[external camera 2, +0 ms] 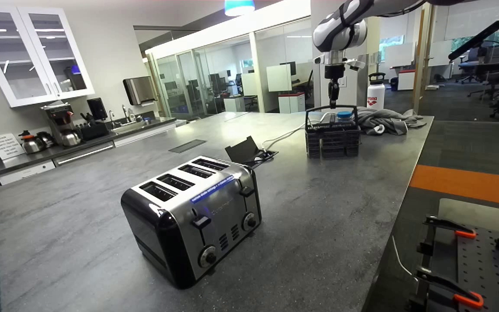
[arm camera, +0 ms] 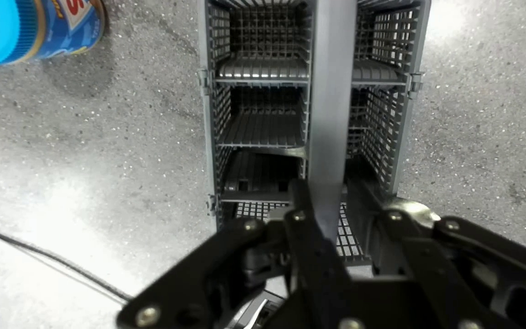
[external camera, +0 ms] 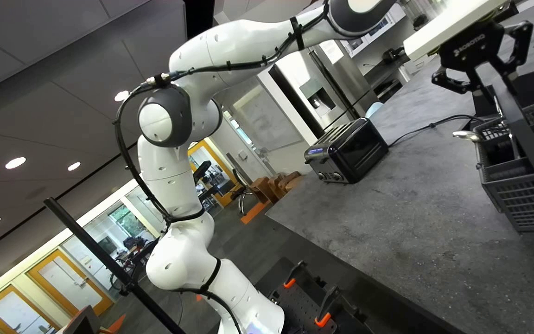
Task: Move the gray basket to the right
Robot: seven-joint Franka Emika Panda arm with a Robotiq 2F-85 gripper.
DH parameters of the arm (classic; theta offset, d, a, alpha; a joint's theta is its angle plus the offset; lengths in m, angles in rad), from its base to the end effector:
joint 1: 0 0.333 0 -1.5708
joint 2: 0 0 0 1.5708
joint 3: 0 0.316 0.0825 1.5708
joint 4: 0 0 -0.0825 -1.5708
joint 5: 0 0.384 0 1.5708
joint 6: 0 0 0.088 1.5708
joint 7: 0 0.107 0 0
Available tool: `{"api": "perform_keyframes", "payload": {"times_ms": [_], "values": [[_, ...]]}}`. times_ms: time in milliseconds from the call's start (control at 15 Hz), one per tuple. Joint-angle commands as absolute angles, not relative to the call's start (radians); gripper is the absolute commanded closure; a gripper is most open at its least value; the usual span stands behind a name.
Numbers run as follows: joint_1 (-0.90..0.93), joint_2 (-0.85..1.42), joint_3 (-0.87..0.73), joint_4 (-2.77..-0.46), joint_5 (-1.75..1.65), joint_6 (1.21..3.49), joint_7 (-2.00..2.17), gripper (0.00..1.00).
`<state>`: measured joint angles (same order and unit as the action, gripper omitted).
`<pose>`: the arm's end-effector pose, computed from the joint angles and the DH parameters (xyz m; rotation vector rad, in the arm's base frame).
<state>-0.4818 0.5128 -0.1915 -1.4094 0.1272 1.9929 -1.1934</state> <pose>0.5757 -0.4171 0.4176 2.9943 0.7653 0.1056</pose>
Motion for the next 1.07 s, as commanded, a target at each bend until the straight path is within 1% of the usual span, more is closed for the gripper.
{"api": "perform_keyframes", "payload": {"times_ms": [0, 200, 333, 400, 667, 1000], "values": [[-0.483, 0.462, -0.18, -1.418, 0.128, 1.98, -1.171, 0.39], [-0.465, 0.372, -0.185, -1.48, 0.146, 1.998, -1.173, 0.18], [-0.437, 0.304, -0.2, -1.517, 0.123, 2.0, -1.105, 0.03], [-0.418, 0.267, -0.208, -1.542, 0.107, 1.995, -1.026, 0.0], [-0.35, 0.115, -0.219, -1.702, -0.001, 2.076, -0.718, 0.0], [-0.291, 0.004, -0.222, -1.828, -0.138, 2.081, -0.333, 0.0]]}}
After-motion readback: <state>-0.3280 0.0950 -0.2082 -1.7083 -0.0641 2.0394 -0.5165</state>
